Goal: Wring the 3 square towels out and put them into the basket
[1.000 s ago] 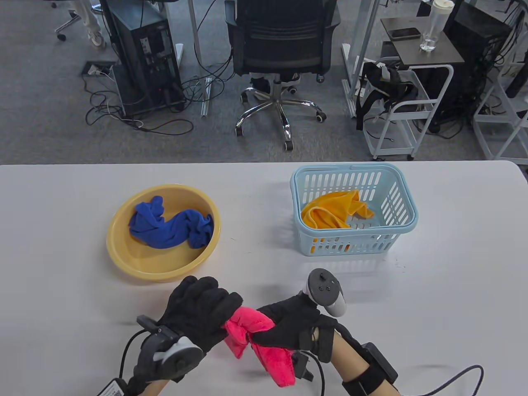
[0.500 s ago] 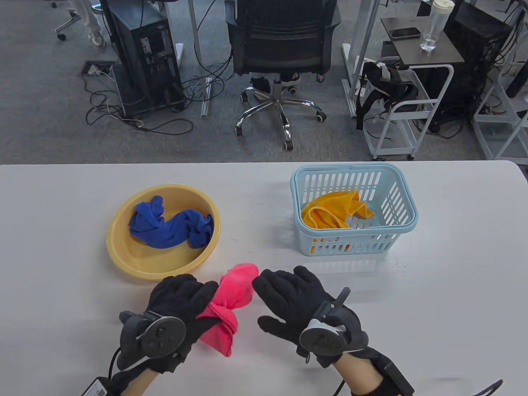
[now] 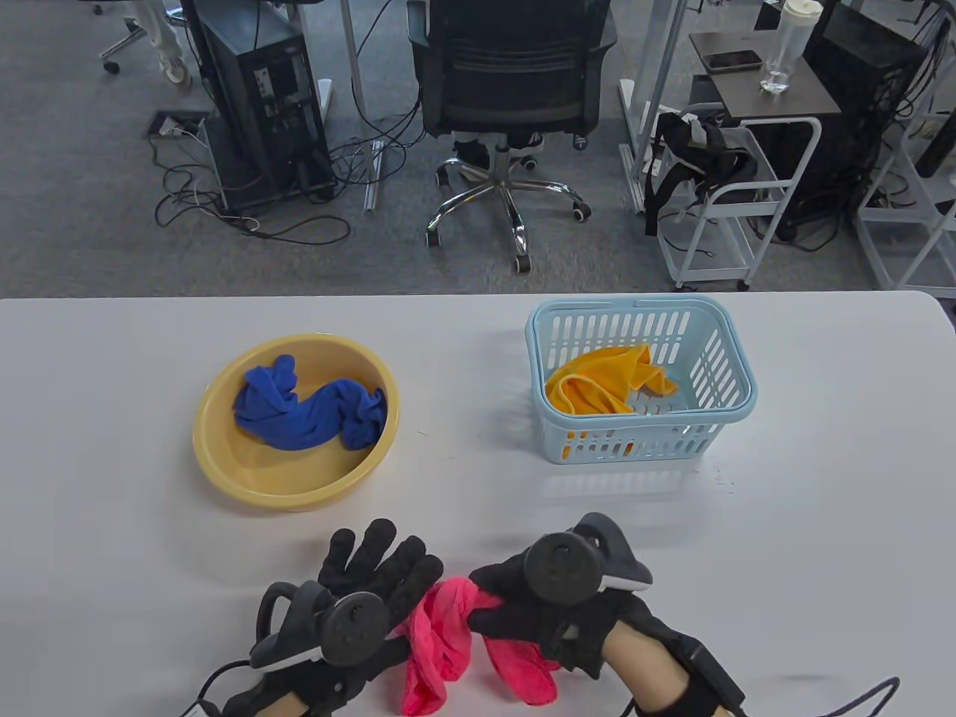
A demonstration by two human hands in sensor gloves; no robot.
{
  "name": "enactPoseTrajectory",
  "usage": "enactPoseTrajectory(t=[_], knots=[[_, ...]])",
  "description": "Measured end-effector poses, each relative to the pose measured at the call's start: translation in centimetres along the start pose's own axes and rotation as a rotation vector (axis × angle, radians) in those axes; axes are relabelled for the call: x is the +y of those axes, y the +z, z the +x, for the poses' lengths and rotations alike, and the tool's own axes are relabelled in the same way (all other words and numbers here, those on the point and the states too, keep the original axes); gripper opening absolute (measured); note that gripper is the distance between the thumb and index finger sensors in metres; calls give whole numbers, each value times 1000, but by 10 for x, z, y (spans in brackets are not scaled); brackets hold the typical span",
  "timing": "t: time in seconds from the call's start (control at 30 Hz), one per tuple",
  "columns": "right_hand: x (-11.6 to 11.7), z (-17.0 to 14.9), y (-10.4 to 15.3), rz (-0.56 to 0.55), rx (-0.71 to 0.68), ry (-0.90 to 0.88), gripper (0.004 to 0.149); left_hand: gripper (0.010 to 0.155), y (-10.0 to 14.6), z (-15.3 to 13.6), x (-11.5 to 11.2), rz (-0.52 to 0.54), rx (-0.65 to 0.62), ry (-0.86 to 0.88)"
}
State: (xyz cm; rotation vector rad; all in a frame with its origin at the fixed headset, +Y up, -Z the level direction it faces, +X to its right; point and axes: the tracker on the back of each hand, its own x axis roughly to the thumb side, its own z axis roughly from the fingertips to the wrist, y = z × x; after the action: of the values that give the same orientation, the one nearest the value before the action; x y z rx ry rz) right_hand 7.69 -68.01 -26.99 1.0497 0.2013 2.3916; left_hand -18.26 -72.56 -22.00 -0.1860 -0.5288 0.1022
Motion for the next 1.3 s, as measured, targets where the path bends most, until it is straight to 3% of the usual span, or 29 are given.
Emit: enactPoseTrajectory(t=[0.17, 0.33, 0.47, 0.63, 0.7, 0.8, 0.87, 0.9, 0.93, 1.0, 1.03, 1.1, 1.2, 1.3], knots=[[-28, -30, 12, -4, -28, -335, 65, 88, -4, -10, -4, -87, 30, 32], [-47, -55, 24, -113, -149, -709, 66, 88, -2, -11, 0, -68, 37, 30], [-67, -70, 37, -407, -180, -953, 67, 89, 0, -11, 2, -51, 40, 36], [-100, -84, 51, -851, -23, -1167, 67, 89, 1, -13, 4, -36, 47, 43], [-115, -90, 52, -954, 14, -1191, 67, 89, 1, -14, 4, -36, 49, 44], [-139, -101, 48, -1049, 57, -1087, 68, 89, 1, -15, 5, -37, 51, 46], [-148, -112, 44, -1082, 205, -924, 71, 89, 1, -15, 5, -42, 53, 45], [-148, -117, 40, -1047, 357, -756, 74, 89, 1, -15, 5, -44, 55, 43], [-143, -119, 37, -942, 503, -541, 78, 89, 1, -15, 6, -48, 57, 42], [-134, -110, 31, -627, 600, -173, 82, 89, 1, -15, 6, -48, 59, 40], [-125, -98, 28, -568, 582, 14, 81, 89, 1, -15, 6, -48, 61, 41], [-107, -77, 28, -542, 480, 189, 79, 89, 1, -16, 7, -45, 65, 41], [-80, -51, 33, -446, 351, 296, 77, 89, 0, -18, 6, -49, 72, 40], [-53, -27, 43, -419, 236, 308, 77, 89, 0, -18, 6, -53, 77, 38]])
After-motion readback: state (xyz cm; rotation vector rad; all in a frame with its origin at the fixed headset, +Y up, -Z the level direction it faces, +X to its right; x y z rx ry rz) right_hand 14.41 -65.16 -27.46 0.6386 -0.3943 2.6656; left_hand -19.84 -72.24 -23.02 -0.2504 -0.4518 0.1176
